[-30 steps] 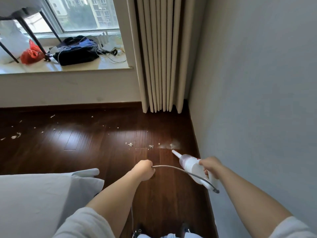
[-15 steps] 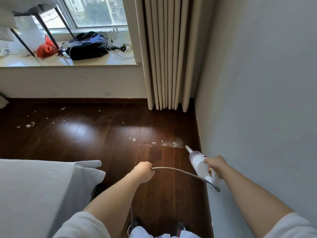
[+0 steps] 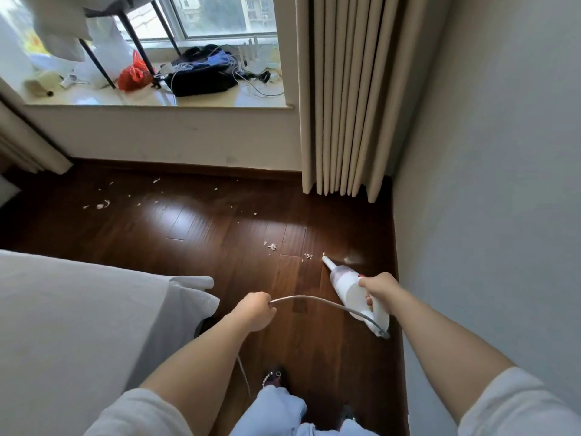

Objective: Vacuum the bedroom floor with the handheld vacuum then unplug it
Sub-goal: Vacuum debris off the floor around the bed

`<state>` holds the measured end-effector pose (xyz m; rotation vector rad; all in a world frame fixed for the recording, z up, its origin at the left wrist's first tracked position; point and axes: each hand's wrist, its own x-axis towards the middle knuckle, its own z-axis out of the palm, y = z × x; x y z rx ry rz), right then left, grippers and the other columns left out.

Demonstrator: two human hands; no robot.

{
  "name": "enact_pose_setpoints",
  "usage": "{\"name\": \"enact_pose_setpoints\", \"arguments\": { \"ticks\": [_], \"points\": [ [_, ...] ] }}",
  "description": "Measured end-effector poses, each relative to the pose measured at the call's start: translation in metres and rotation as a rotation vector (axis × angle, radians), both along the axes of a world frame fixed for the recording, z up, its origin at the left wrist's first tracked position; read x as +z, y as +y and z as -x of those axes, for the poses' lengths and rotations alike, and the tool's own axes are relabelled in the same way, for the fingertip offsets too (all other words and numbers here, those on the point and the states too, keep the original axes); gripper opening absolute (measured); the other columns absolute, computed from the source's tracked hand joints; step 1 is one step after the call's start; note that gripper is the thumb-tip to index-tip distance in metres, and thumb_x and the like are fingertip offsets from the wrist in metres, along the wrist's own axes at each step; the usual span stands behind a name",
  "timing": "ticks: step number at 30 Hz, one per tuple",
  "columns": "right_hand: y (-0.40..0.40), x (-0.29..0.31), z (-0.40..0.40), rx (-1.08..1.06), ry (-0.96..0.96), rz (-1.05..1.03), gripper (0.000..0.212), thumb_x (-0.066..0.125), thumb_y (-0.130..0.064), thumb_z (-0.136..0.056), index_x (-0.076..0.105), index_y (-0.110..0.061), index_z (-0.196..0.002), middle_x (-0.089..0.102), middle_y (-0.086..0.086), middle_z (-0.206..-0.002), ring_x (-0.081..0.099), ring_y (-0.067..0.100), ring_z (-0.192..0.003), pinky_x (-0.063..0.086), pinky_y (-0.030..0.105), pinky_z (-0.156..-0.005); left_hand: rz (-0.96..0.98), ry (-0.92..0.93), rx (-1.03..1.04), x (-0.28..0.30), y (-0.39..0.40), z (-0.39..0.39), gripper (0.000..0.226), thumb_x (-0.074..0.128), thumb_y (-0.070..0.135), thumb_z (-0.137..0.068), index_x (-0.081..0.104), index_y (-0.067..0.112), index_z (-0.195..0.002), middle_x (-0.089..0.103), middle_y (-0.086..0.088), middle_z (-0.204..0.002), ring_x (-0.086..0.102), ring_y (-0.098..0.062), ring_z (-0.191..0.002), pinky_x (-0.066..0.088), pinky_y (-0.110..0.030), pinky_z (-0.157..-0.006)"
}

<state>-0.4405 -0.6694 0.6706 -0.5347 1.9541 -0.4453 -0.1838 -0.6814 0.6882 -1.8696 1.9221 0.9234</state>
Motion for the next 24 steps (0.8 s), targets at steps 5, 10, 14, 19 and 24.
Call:
{"name": "enact_pose_setpoints", "arguments": {
  "ticks": [5,10,14,19,24],
  "points": [
    [-0.02,0.002,-0.018,-0.014,0.01,-0.015,0.034,0.058,-0.023,-0.094,0.054,0.0,-0.119,0.057,0.014,-0.105,0.058,0.026,-0.096,0.05,0.034,-0.083,-0.021,0.003,-0.023,-0.002,-0.027,-0.019,0.028,0.046,0.026,-0.097,0.061,0.009,-0.114,0.058,0.0,-0.092,0.054,-0.011,-0.078,0.04,-0.015,-0.055],
    [-0.032,0.003,-0.033,-0.037,0.045,-0.031,0.03,0.057,-0.026,-0.094,0.054,-0.003,-0.113,0.057,0.013,-0.101,0.058,0.024,-0.091,0.049,0.032,-0.076,-0.009,-0.023,-0.138,0.004,-0.066,-0.021,0.029,0.044,0.025,-0.097,0.06,0.006,-0.113,0.064,-0.008,-0.109,0.058,-0.02,-0.09,0.043,-0.024,-0.071],
    [-0.032,0.0,-0.035,-0.122,0.082,-0.037,0.025,0.057,-0.026,-0.094,0.055,-0.003,-0.103,0.056,0.009,-0.081,0.059,0.025,-0.082,0.048,0.031,-0.071,0.0,-0.019,-0.254,0.007,-0.09,-0.013,0.031,0.042,0.025,-0.097,0.061,0.005,-0.111,0.063,-0.011,-0.114,0.06,-0.028,-0.104,0.047,-0.031,-0.083],
    [-0.028,0.004,-0.028,-0.205,0.106,-0.047,0.021,0.058,-0.024,-0.093,0.054,-0.004,-0.097,0.054,0.008,-0.074,0.056,0.022,-0.072,0.049,0.033,-0.073,-0.006,-0.005,-0.352,0.003,-0.105,0.003,0.031,0.042,0.025,-0.096,0.061,0.005,-0.111,0.062,-0.014,-0.117,0.058,-0.031,-0.107,0.047,-0.032,-0.085],
    [-0.015,0.006,-0.015,-0.234,0.135,-0.079,0.031,0.057,-0.021,-0.094,0.06,0.004,-0.112,0.057,0.014,-0.083,0.054,0.022,-0.066,0.046,0.03,-0.069,-0.015,-0.01,-0.423,0.0,-0.109,0.011,0.034,0.041,0.025,-0.096,0.06,0.004,-0.114,0.062,-0.015,-0.118,0.058,-0.032,-0.109,0.047,-0.033,-0.087]
  ]
}}
